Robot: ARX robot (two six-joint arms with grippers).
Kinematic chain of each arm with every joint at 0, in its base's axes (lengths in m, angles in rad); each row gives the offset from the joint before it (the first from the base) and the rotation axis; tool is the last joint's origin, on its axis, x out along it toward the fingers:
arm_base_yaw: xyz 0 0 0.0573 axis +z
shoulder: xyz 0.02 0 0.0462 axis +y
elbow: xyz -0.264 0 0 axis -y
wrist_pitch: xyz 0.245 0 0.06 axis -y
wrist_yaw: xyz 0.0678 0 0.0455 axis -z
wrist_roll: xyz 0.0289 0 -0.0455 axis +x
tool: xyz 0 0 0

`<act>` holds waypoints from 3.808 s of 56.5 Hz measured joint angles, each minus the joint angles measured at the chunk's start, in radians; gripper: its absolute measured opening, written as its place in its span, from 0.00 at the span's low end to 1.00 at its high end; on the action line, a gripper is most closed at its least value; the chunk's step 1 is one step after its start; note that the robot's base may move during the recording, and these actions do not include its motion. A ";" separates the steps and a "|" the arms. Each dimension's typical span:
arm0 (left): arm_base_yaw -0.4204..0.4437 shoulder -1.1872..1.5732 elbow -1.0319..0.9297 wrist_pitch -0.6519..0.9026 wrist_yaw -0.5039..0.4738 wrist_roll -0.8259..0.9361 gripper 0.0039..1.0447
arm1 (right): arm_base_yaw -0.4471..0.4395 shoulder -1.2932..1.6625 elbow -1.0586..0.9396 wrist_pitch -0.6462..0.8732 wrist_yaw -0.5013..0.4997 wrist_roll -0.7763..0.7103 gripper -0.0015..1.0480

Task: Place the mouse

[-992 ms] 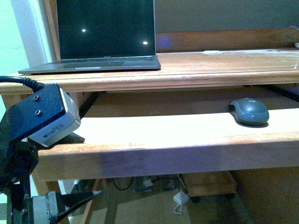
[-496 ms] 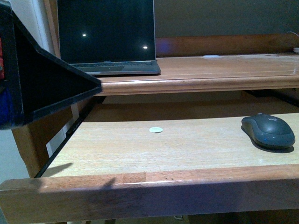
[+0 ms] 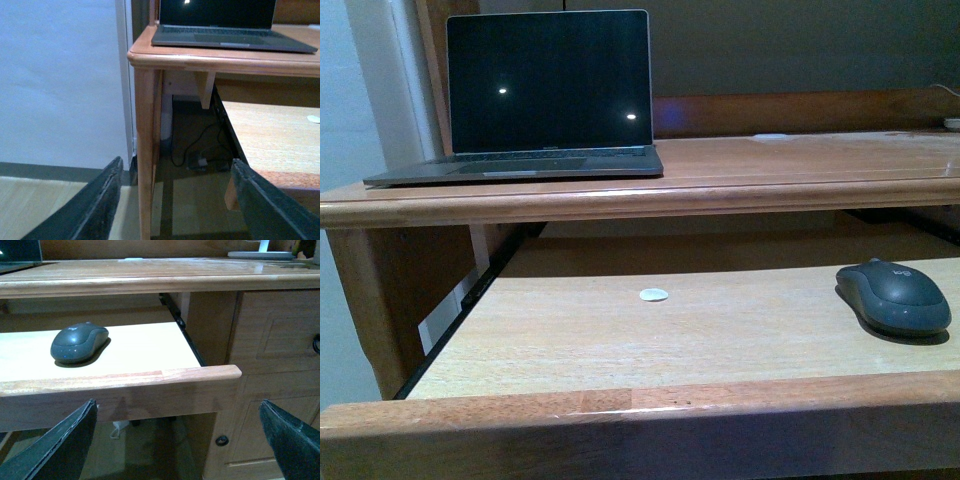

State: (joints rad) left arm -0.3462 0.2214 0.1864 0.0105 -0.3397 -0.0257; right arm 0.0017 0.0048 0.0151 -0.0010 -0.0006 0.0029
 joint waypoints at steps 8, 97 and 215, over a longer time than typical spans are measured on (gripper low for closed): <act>0.081 -0.102 -0.083 0.002 0.090 0.009 0.31 | 0.000 0.000 0.000 0.000 0.000 0.000 0.93; 0.341 -0.216 -0.178 -0.013 0.339 0.017 0.94 | 0.519 1.398 0.731 0.214 0.388 -0.023 0.93; 0.341 -0.216 -0.178 -0.013 0.339 0.017 0.93 | 0.524 1.763 1.516 -0.122 0.484 0.163 0.53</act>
State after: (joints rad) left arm -0.0051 0.0055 0.0082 -0.0021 -0.0006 -0.0090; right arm 0.5259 1.7679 1.5307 -0.1230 0.4839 0.1658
